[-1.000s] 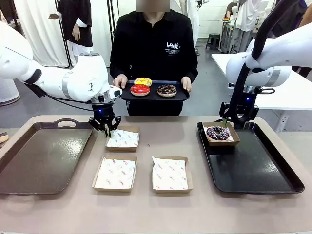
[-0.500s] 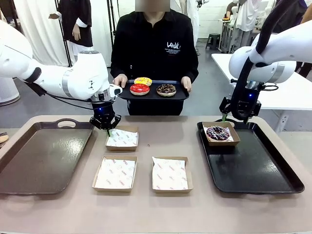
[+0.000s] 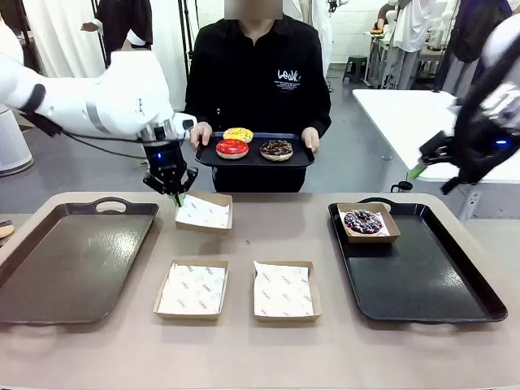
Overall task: Individually package the donuts and arrange them on the tray.
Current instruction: Place the picked Paper togo box on the Handle tray while simultaneously picking up another Paper togo box from the table with the other hand.
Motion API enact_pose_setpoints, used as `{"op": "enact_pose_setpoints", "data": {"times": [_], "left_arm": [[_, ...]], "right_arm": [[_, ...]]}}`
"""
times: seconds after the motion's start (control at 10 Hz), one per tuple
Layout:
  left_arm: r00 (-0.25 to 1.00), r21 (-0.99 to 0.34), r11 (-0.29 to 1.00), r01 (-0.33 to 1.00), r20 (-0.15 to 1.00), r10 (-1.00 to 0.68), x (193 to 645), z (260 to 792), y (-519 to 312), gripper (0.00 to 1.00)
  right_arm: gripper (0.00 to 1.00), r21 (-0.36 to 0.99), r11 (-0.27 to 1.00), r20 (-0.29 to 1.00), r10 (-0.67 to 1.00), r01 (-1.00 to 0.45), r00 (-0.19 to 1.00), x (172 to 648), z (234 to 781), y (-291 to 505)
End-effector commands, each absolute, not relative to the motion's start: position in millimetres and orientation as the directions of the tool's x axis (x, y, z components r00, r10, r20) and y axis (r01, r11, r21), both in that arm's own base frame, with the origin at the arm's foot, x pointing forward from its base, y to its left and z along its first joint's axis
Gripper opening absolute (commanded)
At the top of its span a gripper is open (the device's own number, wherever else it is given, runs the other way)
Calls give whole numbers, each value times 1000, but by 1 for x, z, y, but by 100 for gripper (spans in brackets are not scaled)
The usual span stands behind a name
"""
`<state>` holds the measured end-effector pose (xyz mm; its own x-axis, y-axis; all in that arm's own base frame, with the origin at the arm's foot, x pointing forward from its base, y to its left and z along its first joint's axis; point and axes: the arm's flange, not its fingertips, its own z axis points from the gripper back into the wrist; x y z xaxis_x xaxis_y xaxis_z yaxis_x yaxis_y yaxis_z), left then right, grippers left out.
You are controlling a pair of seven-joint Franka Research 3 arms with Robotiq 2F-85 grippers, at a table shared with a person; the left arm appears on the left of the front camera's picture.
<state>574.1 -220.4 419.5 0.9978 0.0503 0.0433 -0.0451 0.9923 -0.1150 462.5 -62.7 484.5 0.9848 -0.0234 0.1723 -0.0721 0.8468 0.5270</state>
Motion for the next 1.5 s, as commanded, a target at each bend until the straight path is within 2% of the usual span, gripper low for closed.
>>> {"op": "enact_pose_setpoints", "data": {"times": [0.0, 0.5, 0.8, 1.2, 1.3, 1.4], "left_arm": [[998, -121, 992, -29, 53, 35, 577, 451, -222, 0], [994, -88, 996, -5, 107, 15, 586, 507, -251, 0], [994, -91, 996, -11, 108, 21, 594, 511, -254, 0], [993, -115, 993, 15, 114, -1, 587, 511, -249, 0], [993, -115, 993, 15, 114, -1, 587, 511, -249, 0], [993, -115, 993, 15, 114, -1, 587, 511, -249, 0]], "right_arm": [[100, 659, 743, 221, -46, -115, 974, 423, 481, -111], [100, 841, 520, 303, -227, -148, 925, 384, 460, -207], [100, 917, 389, 196, -253, -86, 947, 385, 434, -254], [100, 950, 311, 119, -256, -35, 959, 393, 410, -291], [100, 951, 303, 139, -243, -61, 960, 397, 407, -291], [100, 940, 340, 107, -255, -14, 961, 383, 409, -281]]}}
